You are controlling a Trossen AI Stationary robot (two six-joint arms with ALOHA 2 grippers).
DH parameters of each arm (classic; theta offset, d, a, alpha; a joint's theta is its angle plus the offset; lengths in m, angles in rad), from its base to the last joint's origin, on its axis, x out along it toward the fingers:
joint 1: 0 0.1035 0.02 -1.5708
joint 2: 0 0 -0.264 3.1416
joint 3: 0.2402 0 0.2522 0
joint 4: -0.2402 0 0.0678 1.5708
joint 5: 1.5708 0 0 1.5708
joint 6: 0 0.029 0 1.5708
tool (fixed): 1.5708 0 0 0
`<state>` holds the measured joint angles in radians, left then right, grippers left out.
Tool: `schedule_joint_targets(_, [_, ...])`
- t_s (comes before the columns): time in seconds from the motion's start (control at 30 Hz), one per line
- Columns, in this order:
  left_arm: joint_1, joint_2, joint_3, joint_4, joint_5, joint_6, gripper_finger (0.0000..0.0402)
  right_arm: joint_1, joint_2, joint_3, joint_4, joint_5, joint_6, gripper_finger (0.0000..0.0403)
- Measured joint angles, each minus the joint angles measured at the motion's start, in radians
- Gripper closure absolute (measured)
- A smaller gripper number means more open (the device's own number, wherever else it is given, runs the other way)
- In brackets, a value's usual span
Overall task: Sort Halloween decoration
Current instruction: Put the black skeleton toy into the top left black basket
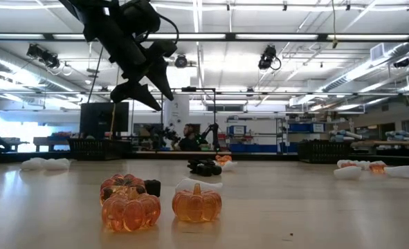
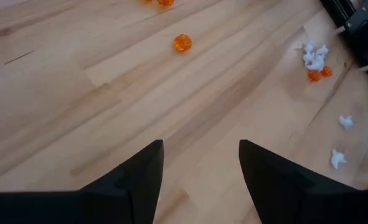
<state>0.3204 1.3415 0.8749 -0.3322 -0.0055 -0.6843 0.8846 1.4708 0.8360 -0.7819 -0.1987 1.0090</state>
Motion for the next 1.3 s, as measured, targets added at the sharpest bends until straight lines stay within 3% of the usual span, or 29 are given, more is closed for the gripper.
schedule_joint_targets(0.2, [-0.005, 0.000, 0.000, -0.001, 0.000, -0.047, 0.0184, 0.111, 0.078, -0.008, 0.004, 0.098, -0.149, 0.0314])
schedule_joint_targets(0.67, [-0.010, 0.000, 0.000, -0.001, -0.009, -0.063, 0.0184, 0.180, 0.200, -0.005, 0.092, 0.124, -0.173, 0.0314])
schedule_joint_targets(0.87, [-0.023, 0.000, 0.000, -0.002, -0.010, -0.108, 0.0184, 0.181, 0.177, -0.009, 0.095, 0.124, -0.091, 0.0357])
schedule_joint_targets(1.03, [-0.094, 0.000, 0.000, 0.074, 0.019, -0.113, 0.0184, 0.183, 0.060, -0.009, 0.112, 0.108, 0.064, 0.0377])
schedule_joint_targets(1.13, [-0.154, 0.000, 0.000, 0.171, 0.022, -0.113, 0.0184, 0.182, -0.037, -0.002, 0.068, 0.204, 0.152, 0.0376])
schedule_joint_targets(1.3, [-0.241, 0.000, 0.000, 0.405, -0.002, -0.074, 0.0184, 0.094, -0.173, 0.003, -0.041, 0.549, 0.278, 0.0367])
